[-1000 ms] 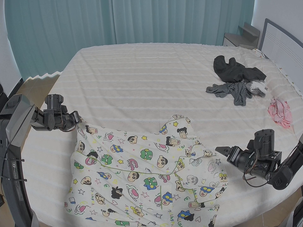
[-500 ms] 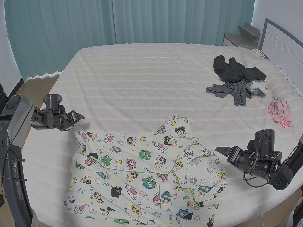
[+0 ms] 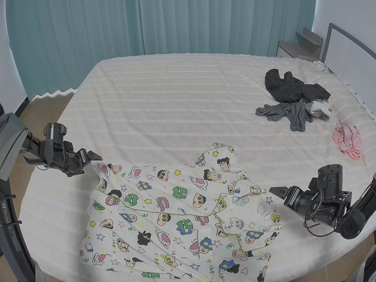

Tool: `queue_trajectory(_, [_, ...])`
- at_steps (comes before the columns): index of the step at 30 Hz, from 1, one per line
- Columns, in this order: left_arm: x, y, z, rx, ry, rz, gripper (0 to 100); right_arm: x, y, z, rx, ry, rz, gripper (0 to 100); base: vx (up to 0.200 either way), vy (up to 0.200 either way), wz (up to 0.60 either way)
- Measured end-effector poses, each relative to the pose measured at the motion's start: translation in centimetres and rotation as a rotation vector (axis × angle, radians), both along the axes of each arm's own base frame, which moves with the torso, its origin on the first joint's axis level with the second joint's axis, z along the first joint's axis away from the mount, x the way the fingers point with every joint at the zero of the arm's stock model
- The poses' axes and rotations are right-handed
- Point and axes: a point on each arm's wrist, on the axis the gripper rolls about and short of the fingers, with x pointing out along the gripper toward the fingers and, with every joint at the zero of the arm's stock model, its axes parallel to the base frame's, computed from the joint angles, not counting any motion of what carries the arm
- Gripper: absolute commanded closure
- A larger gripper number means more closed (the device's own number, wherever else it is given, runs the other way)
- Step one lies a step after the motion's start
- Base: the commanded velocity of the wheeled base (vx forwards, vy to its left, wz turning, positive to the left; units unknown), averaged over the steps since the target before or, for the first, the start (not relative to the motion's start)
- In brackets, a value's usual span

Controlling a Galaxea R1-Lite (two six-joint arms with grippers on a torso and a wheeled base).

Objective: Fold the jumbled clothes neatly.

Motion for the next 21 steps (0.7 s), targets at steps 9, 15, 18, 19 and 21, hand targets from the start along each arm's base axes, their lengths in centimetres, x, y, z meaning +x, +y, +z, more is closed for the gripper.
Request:
queue_trajectory(9, [-7.5,-1.6,-0.4,-0.046,0.055,-0.033,0,-1.1,-0.4,-0.5,-0.013,0.032,0.003,0,-0.156,0.0,0.0])
queue_trajectory(15, [-12.6,-2.9,-1.2,-0.058,0.064,-0.051,0,-2.2,-0.6,-1.2,-0.028,0.076,0.015,0,-0.2,0.0,0.0])
queue_trajectory(18, [-15.0,-3.6,-1.6,-0.063,0.068,-0.06,0,-2.9,-0.5,-1.6,-0.036,0.099,0.03,0,-0.2,0.0,0.0])
queue_trajectory(19, [-15.6,-3.7,-1.7,-0.065,0.072,-0.06,0,-3.0,-0.4,-1.7,-0.037,0.102,0.036,0,-0.2,0.0,0.0])
queue_trajectory(21, [-16.9,-4.1,-2.0,-0.07,0.083,-0.063,0,-3.3,-0.2,-1.8,-0.039,0.103,0.05,0,-0.1,0.0,0.0])
